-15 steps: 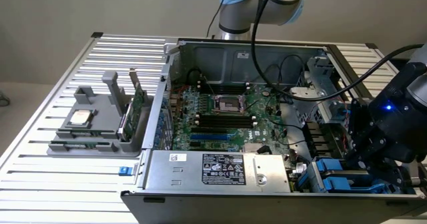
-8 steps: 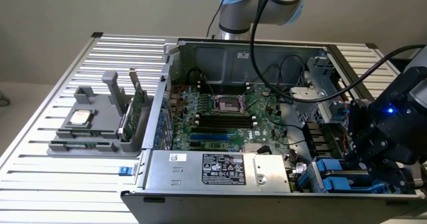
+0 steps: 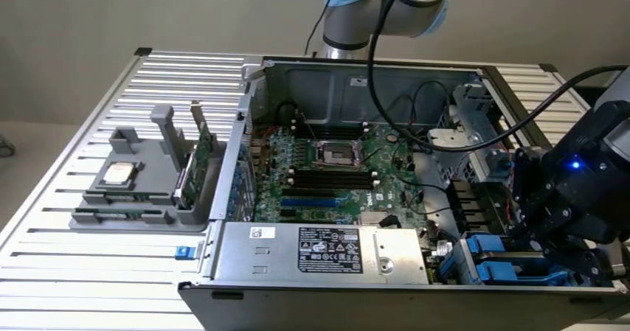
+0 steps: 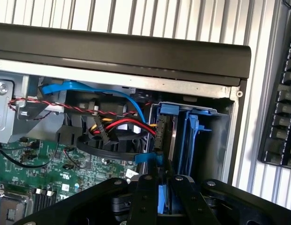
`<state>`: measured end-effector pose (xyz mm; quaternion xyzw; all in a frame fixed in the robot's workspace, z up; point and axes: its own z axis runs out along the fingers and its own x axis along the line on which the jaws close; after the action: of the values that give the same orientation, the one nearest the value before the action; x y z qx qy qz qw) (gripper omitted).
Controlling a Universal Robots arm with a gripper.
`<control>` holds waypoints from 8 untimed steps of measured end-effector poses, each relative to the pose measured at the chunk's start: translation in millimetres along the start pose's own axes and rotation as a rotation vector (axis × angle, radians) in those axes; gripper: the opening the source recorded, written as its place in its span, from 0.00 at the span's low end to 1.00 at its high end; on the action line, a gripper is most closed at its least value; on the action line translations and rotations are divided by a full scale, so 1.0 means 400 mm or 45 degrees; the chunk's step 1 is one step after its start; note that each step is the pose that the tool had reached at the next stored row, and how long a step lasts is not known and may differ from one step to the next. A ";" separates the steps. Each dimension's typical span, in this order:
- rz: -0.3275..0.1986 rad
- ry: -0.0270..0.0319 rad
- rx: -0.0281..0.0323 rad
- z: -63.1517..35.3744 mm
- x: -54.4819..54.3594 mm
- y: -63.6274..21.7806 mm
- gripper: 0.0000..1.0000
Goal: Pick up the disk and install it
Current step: 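Insert the second disk wire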
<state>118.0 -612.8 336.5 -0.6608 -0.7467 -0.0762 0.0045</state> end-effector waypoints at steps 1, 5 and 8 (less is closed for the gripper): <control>-0.003 0.0001 -0.0009 0.000 0.000 0.000 0.16; -0.011 -0.0001 -0.0086 0.001 0.000 -0.001 0.16; -0.014 -0.0013 -0.0197 0.002 0.000 -0.001 0.16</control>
<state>117.7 -612.8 335.6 -0.6567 -0.7497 -0.0817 -0.0014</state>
